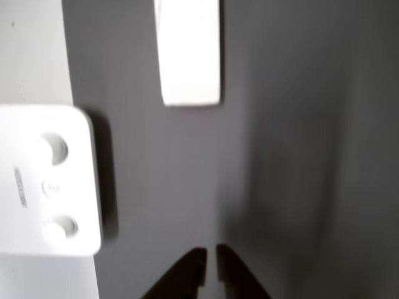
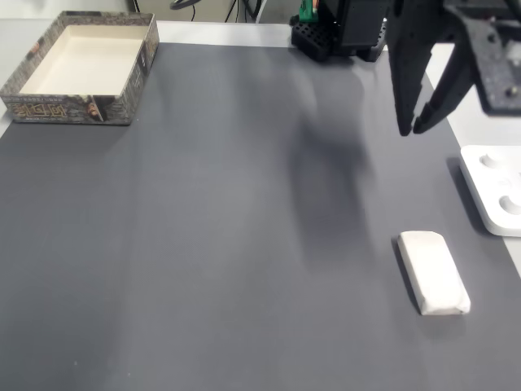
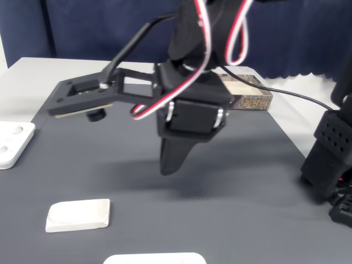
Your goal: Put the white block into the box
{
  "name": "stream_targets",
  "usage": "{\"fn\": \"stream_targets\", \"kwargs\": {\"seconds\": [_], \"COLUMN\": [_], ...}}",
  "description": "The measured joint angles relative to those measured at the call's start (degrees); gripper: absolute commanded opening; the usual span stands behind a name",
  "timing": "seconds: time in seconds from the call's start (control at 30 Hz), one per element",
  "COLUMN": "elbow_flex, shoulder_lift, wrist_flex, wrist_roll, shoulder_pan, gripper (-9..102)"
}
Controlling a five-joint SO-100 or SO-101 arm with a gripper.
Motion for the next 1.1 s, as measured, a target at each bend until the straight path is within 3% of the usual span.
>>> {"fn": "stream_targets", "kwargs": {"seconds": [0.67, 1.1], "elbow_flex": [-30.59, -41.66], "shoulder_lift": [-24.70, -33.66], "wrist_flex": [4.48, 5.71], "wrist_roll": [-1.76, -2.81], "shoulder_pan": [0.00, 0.00], "gripper": [-2, -2]}}
